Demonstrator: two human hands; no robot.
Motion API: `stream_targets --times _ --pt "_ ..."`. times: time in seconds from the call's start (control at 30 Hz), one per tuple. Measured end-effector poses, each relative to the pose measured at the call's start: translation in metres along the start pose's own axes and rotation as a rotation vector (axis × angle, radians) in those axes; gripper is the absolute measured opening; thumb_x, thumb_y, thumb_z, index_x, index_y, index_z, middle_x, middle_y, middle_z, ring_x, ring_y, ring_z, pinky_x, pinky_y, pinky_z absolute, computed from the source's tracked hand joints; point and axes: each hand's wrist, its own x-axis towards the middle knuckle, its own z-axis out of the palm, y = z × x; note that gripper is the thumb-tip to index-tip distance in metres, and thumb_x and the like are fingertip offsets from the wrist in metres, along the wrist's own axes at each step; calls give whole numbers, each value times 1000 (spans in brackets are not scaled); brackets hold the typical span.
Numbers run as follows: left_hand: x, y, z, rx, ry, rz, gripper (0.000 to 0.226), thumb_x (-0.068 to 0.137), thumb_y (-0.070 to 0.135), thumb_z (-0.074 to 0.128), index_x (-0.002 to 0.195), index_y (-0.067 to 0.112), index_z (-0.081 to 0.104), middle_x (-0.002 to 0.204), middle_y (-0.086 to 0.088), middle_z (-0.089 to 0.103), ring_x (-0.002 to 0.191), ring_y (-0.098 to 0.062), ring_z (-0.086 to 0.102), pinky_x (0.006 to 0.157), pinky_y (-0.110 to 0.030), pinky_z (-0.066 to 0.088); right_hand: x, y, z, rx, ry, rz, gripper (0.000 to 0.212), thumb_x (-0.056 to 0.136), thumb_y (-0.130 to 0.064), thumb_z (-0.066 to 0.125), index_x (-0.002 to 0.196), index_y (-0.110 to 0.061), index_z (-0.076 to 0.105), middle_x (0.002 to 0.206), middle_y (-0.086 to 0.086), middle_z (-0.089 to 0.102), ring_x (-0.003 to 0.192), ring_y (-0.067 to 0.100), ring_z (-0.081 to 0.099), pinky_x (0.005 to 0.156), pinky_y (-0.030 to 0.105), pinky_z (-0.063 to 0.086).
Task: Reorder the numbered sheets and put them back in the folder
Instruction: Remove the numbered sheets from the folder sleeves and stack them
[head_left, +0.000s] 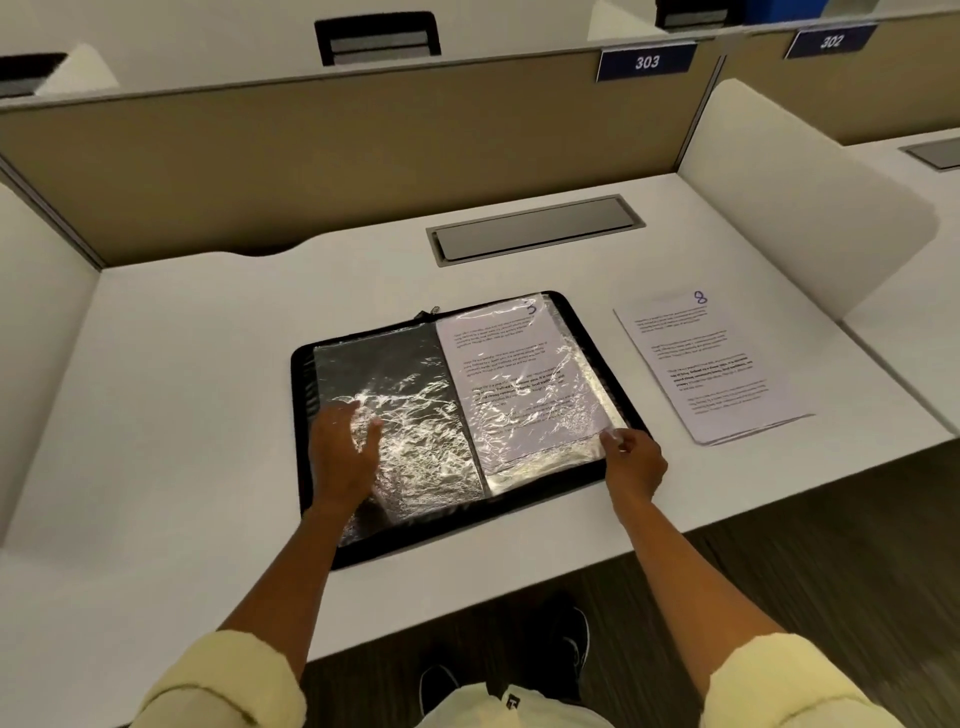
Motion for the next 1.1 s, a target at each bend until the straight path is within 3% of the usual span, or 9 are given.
stream_targets --times 0.13,0.23,0.3,0.5,0.6,0.8,0.93,1.03,1.1 --pt "-5 29 26 157 -168 289 51 90 47 53 128 13 60 150 -14 39 141 -33 32 114 -50 28 0 -1 -1 -17 16 -4 20 96 -24 67 101 -5 68 97 13 71 91 30 65 76 34 50" --pt "-8 45 45 294 -409 332 51 93 42 57 138 18 51 160 -12 23 151 -31 9 120 -58 10 -2 -3 -2 -25 22 -23 19 96 -25 67 101 -6 68 98 12 72 92 31 66 78 36 53" --pt "-9 55 56 419 -506 369 54 94 44 54 142 21 45 160 -11 20 151 -29 6 119 -59 7 -4 -5 -3 -39 19 -47 18 97 -24 65 98 -6 68 96 11 71 90 30 65 74 32 49" --pt "-20 90 77 525 -588 406 61 97 47 48 150 23 30 165 -13 -2 152 -29 -9 119 -57 -5 -9 -7 -3 -32 19 -60 24 100 -26 61 103 -6 74 108 10 69 100 25 64 80 29 47" --pt "-23 111 84 521 -599 448 62 100 41 46 154 22 23 164 -14 -8 151 -29 -15 119 -57 -8 -10 -2 -1 -74 32 -151 22 101 -25 59 101 -9 74 108 10 68 102 28 64 79 34 53" --pt "-26 136 100 242 -596 499 61 98 40 54 152 22 32 164 -10 11 152 -27 0 122 -46 0 -11 -2 0 -77 73 -146 26 99 -32 61 113 -13 73 122 6 57 111 26 53 89 45 55" --pt "-35 132 110 187 -581 592 71 79 48 75 137 14 53 150 -18 39 139 -38 35 109 -57 35 -11 -8 -4 65 30 -85 15 97 -29 65 97 -16 73 104 3 64 95 19 62 84 35 55" --pt "-42 134 114 186 -544 570 68 70 57 77 123 18 60 141 -12 48 129 -32 45 100 -49 44 -14 -20 -11 211 -55 -1 14 95 -26 68 91 -13 73 89 -1 69 83 7 63 78 24 50" --pt "-44 139 115 160 -502 556 63 68 58 78 113 19 60 131 -7 53 118 -27 49 91 -43 46 -14 -27 -14 281 -114 30 18 94 -27 69 89 -10 73 84 0 70 80 10 64 73 19 47"
